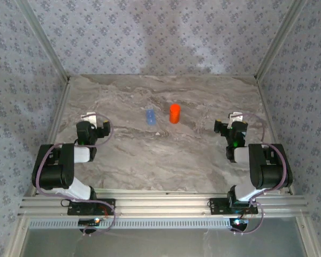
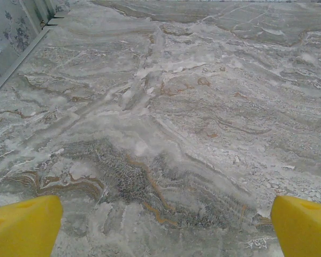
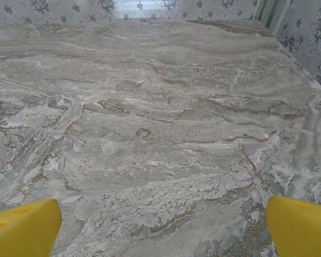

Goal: Sort the pills into containers

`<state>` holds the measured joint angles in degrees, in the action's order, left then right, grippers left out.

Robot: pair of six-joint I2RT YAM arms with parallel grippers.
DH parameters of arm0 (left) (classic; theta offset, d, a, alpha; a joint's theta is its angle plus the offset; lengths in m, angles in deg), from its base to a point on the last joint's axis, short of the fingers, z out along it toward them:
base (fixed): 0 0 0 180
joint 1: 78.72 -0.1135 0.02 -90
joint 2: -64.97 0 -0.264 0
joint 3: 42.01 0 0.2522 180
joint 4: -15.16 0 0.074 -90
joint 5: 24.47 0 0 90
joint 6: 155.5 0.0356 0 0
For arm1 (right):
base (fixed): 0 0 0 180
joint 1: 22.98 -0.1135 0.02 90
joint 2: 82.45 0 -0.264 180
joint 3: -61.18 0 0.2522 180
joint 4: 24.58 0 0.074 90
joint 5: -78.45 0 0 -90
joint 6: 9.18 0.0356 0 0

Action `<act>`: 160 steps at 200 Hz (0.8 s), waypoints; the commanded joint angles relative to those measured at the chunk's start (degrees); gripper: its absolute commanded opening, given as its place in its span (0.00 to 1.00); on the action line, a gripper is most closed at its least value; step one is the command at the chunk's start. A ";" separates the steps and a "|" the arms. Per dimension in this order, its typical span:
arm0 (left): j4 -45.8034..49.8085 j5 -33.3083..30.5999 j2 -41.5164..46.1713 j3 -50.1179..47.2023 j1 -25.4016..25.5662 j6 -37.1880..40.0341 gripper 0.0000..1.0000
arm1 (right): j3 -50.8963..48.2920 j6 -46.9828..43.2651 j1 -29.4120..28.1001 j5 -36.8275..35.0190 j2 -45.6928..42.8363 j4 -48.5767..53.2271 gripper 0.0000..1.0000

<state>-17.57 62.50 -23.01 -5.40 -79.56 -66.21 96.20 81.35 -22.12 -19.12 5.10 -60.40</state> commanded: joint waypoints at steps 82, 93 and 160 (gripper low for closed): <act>-1.05 -0.24 -0.17 0.54 0.15 -0.66 1.00 | -0.42 -0.71 0.02 -0.80 0.43 -1.48 1.00; -1.05 -0.22 -0.18 0.55 0.18 -0.69 1.00 | -0.43 -0.67 0.01 -0.82 0.43 -1.48 1.00; -0.92 0.93 -0.24 0.62 -0.72 -1.30 1.00 | -0.30 -0.54 0.25 -0.36 0.44 -1.31 1.00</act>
<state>-17.57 62.74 -23.01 -5.40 -79.87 -66.63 96.20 81.35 -22.12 -19.12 5.10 -60.40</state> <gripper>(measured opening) 0.998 0.998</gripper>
